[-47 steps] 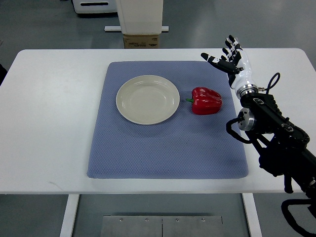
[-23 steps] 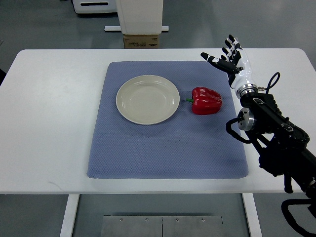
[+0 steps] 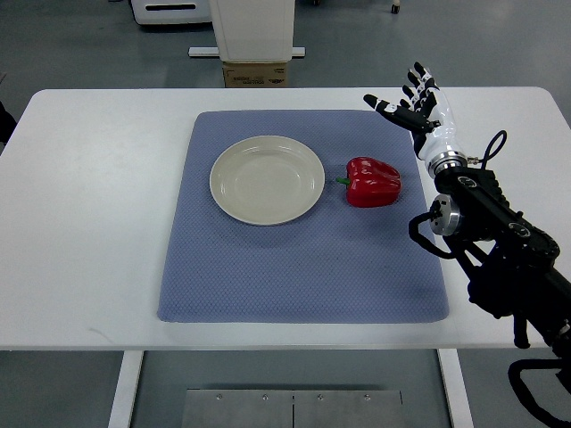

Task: Place red pepper on plate with right hand

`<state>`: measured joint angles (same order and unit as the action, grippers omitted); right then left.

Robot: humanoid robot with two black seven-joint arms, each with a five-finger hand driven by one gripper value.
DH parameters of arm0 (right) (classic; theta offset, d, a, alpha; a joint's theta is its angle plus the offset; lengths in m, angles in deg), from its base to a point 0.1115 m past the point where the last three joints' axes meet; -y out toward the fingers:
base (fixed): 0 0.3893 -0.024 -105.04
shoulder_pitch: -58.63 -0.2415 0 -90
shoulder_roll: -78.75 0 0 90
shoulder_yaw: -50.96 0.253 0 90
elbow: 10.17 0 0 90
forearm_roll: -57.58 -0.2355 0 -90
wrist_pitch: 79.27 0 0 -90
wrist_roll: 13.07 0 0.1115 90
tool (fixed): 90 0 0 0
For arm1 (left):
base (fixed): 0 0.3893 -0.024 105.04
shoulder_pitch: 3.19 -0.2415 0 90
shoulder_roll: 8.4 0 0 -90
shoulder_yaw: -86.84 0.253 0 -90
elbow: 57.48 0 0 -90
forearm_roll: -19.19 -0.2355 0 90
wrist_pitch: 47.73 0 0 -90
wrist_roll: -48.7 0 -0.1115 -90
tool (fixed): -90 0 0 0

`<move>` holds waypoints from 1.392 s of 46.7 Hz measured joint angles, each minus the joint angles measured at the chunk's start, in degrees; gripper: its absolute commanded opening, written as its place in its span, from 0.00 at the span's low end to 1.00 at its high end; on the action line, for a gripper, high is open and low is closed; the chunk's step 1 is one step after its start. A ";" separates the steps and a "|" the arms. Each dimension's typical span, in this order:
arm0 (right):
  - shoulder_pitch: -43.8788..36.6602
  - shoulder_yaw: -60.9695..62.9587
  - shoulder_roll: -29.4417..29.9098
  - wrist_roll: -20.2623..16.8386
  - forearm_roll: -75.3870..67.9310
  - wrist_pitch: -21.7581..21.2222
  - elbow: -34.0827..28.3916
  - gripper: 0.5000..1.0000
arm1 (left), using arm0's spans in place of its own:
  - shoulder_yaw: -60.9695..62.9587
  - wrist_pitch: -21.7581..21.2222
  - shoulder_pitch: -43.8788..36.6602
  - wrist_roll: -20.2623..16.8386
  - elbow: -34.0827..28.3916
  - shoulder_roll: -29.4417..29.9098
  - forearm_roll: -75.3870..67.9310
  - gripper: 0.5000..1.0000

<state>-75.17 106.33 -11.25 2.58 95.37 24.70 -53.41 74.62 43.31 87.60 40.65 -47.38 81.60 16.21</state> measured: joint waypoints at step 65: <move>-10.25 -22.36 -7.34 1.13 0.10 -1.40 -3.43 1.00 | 0.00 0.02 0.01 -0.02 0.00 0.00 -0.01 1.00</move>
<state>-85.42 83.98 -18.59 3.70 95.46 23.30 -56.84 74.62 43.33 87.61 40.63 -47.38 81.60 16.20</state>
